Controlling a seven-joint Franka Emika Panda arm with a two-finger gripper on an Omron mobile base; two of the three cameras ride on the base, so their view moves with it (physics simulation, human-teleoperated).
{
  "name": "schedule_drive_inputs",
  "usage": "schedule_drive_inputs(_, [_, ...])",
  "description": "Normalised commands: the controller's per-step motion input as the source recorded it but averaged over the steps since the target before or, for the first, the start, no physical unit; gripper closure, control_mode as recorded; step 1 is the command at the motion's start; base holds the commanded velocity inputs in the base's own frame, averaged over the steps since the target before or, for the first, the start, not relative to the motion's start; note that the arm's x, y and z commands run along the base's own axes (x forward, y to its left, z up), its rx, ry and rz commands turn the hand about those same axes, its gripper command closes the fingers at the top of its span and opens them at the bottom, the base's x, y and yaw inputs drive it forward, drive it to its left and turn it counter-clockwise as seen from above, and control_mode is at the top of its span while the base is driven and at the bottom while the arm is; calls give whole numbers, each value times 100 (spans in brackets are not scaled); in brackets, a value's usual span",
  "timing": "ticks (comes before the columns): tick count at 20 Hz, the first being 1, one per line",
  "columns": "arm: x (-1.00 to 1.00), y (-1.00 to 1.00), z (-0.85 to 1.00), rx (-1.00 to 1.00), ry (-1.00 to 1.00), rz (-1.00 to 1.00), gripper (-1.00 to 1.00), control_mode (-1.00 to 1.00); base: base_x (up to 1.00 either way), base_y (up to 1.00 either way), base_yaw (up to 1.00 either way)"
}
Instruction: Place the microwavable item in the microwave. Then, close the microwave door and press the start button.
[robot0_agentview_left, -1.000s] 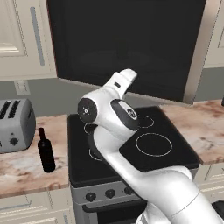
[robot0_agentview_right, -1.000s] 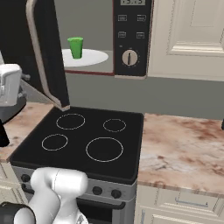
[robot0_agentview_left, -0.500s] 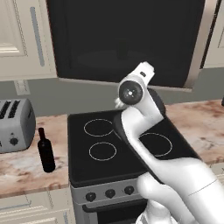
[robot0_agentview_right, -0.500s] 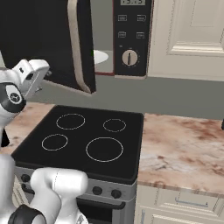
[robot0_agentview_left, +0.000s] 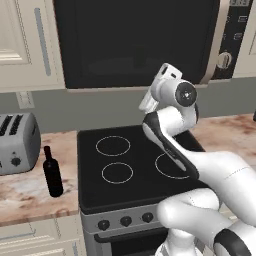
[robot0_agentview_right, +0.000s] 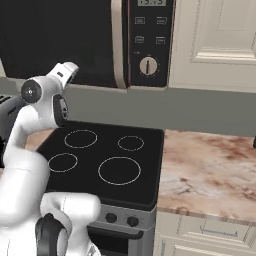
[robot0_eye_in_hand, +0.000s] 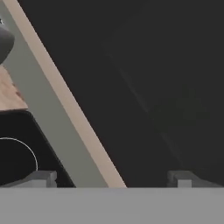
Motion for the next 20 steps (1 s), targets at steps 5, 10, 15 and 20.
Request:
schedule_drive_inputs(5, [48,-1,16,0,0,35,-100,-100,0,0,0])
schedule_drive_inputs(10, [40,0,13,0,0,35,-100,-100,0,0,0])
schedule_drive_inputs(15, [9,0,3,0,0,32,-100,-100,0,0,0])
schedule_drive_inputs(20, [-89,-30,20,0,-11,21,-100,-100,0,0,0])
